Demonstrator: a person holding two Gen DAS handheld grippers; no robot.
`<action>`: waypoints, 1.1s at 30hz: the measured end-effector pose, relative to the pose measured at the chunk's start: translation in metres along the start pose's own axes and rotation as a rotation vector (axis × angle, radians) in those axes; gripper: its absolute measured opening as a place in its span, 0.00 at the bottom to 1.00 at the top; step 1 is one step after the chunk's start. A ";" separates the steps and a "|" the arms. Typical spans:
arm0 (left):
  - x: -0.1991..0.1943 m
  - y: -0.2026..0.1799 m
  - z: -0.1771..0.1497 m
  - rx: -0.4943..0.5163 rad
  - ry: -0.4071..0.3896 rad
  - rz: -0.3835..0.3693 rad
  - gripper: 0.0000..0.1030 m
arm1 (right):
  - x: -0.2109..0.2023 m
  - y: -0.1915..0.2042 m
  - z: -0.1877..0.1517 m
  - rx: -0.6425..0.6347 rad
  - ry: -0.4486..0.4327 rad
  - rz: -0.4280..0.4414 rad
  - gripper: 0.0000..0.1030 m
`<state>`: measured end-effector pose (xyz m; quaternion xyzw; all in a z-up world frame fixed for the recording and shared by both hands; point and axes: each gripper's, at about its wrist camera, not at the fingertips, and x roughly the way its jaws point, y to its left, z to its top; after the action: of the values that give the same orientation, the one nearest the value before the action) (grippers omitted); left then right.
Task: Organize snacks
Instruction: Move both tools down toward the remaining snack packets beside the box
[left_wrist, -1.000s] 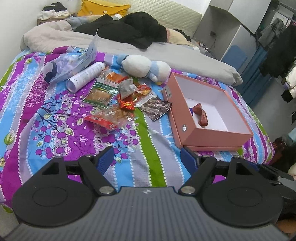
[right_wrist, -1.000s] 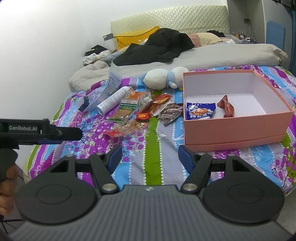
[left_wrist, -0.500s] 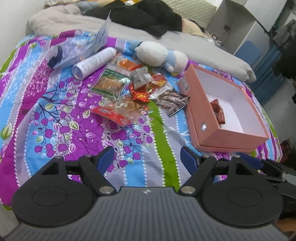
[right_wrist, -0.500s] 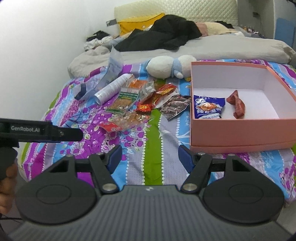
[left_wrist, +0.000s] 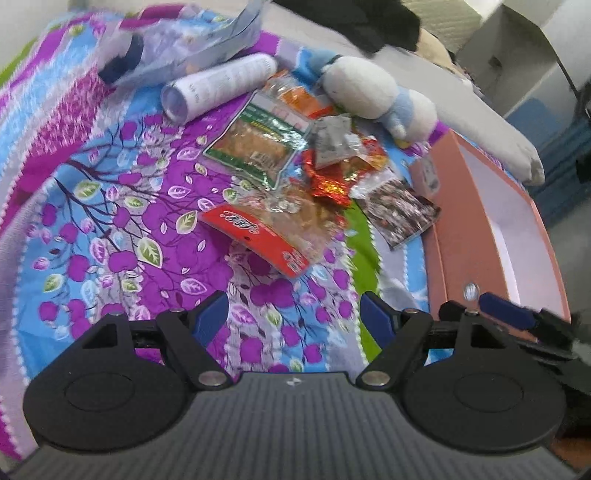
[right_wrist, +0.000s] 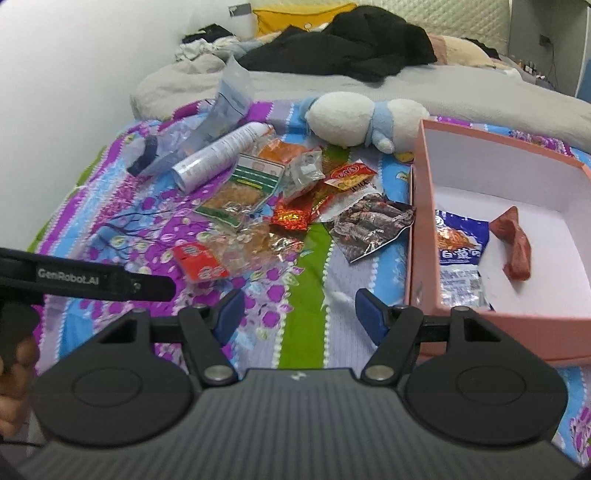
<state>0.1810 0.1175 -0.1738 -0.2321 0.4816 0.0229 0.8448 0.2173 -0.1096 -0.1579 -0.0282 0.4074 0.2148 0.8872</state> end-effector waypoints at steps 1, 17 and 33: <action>0.007 0.004 0.003 -0.016 0.006 -0.005 0.79 | 0.008 0.000 0.001 0.005 0.010 -0.002 0.66; 0.080 0.042 0.033 -0.118 0.082 -0.125 0.57 | 0.117 -0.017 0.005 0.232 0.022 -0.156 0.60; 0.097 0.046 0.022 -0.240 0.022 -0.117 0.29 | 0.152 -0.044 0.009 0.378 -0.065 -0.224 0.40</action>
<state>0.2387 0.1499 -0.2610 -0.3594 0.4704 0.0286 0.8054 0.3284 -0.0928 -0.2689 0.1003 0.4060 0.0355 0.9076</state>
